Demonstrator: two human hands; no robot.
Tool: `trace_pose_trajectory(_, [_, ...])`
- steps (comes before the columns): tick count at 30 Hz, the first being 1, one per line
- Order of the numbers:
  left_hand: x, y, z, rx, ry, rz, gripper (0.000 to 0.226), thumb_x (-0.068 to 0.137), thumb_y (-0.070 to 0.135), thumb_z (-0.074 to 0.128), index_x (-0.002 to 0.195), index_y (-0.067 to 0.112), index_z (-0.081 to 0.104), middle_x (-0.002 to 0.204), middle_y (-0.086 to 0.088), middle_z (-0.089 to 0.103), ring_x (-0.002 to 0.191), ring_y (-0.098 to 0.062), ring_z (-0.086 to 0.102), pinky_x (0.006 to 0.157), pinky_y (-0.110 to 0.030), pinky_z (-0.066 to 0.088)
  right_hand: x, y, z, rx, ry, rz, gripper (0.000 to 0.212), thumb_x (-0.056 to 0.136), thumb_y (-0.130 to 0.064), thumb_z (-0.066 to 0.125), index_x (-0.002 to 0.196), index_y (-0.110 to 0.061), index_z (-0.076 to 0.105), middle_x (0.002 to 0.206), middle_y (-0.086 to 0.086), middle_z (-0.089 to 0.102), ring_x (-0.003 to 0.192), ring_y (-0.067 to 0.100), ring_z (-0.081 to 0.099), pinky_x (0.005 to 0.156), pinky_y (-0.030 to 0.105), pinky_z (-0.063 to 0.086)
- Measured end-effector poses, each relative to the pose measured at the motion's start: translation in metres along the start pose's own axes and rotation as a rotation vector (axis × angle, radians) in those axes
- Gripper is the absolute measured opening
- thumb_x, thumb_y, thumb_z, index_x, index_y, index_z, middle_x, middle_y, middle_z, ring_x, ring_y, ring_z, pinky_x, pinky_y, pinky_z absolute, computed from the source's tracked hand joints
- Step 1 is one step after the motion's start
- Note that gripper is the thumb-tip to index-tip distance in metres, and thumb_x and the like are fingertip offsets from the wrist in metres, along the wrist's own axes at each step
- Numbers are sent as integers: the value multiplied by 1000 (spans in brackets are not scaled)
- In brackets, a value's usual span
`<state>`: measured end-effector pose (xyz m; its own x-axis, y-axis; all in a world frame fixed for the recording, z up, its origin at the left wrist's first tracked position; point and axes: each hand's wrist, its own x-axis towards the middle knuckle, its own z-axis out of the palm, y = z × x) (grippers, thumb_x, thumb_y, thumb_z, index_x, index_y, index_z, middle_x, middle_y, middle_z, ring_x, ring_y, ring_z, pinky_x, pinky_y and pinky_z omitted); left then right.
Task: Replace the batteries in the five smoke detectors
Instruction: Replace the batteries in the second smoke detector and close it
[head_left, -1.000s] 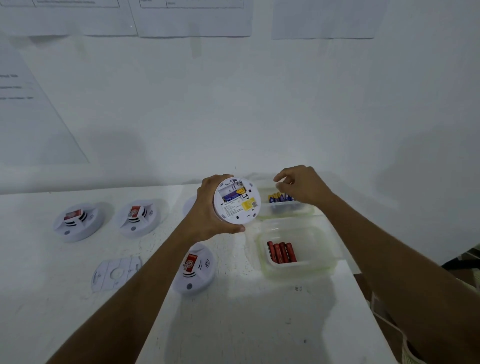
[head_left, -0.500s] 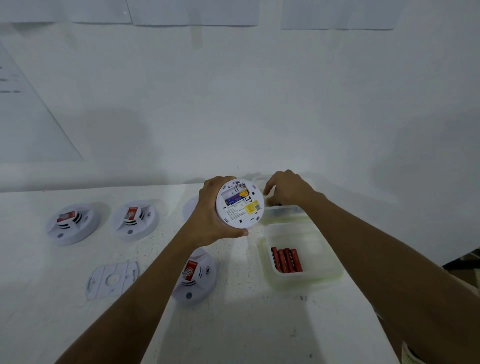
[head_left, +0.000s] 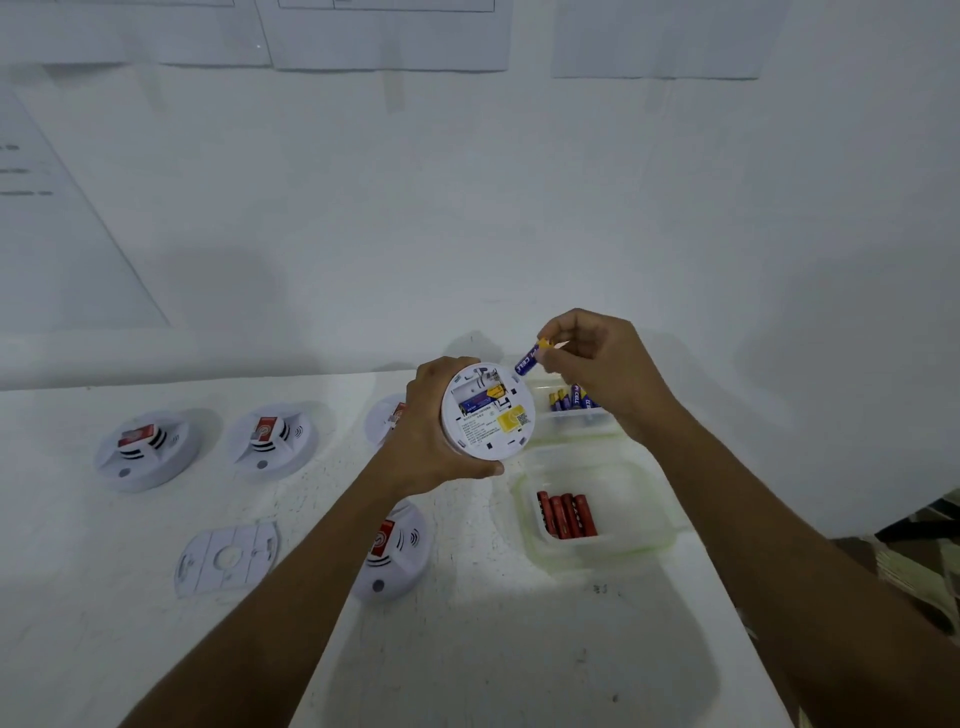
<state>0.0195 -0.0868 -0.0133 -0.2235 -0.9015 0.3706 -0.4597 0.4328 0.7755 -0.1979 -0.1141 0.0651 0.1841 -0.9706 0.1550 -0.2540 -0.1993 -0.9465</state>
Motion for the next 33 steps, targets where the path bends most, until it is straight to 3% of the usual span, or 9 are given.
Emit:
trace_pose_trajectory(4, [-4,6,5,34,-13,18,90,48,61,79,124,40,37,123,18,44,117,-11,44,104,-33,39,-23,-8,19,48,-37,-27,9,84,0,71,92,-4,67,90,10,75,72,25,70,61,30,53])
trace_pose_trajectory(10, [-12,10,7,94,-28,9,101,49,62,81,132,23,40,128,5,48,116,-12,46,104,-31,39,-44,-6,38,65,-50,-9,11,84,-2,72,94,-5,70,92,10,76,82,24,75,79,48,61])
trace_pose_trajectory(16, [-23,21,5,125,-24,34,92,49,65,75,127,32,40,124,10,47,114,-12,46,102,-28,38,-53,-11,45,-111,-32,-68,15,80,-18,80,92,-13,72,88,-2,75,78,10,71,72,34,60])
trace_pose_trajectory(18, [-29,22,6,116,-11,-1,87,47,69,72,122,43,37,120,21,41,112,-2,44,102,-23,33,-54,-13,48,-278,26,-89,33,72,-30,85,99,-24,68,100,-13,68,85,3,61,69,18,49])
trace_pose_trajectory(21, [-35,22,7,22,-14,-83,89,38,84,65,118,62,31,123,23,30,114,13,38,109,-25,24,-57,-14,52,-298,7,8,64,66,-40,88,121,-32,56,118,-11,60,100,6,57,73,15,47])
trace_pose_trajectory(25, [-45,33,-5,62,-36,-87,101,44,62,85,128,41,34,142,4,33,131,-14,35,107,-22,28,-63,-17,67,-227,6,80,74,65,-42,89,128,-30,52,107,-9,61,90,6,64,74,19,56])
trace_pose_trajectory(28, [-55,30,-14,-18,11,-61,99,39,83,70,120,39,34,134,8,30,124,1,32,104,-8,24,-66,-20,79,-165,29,95,69,64,-36,91,121,-32,52,102,-10,64,92,10,66,76,24,58])
trace_pose_trajectory(30, [-63,24,-24,55,-31,-22,97,41,79,70,122,41,32,135,12,26,126,6,27,109,-10,23,-66,-23,89,-102,41,106,65,65,-30,91,117,-31,53,99,-6,69,90,12,69,75,28,59])
trace_pose_trajectory(33, [-72,16,-47,97,-39,10,97,47,69,74,129,49,28,138,8,30,132,-10,31,113,-29,31,-66,-30,109,-64,38,100,64,67,-26,90,119,-28,54,96,-2,72,89,15,71,75,33,61])
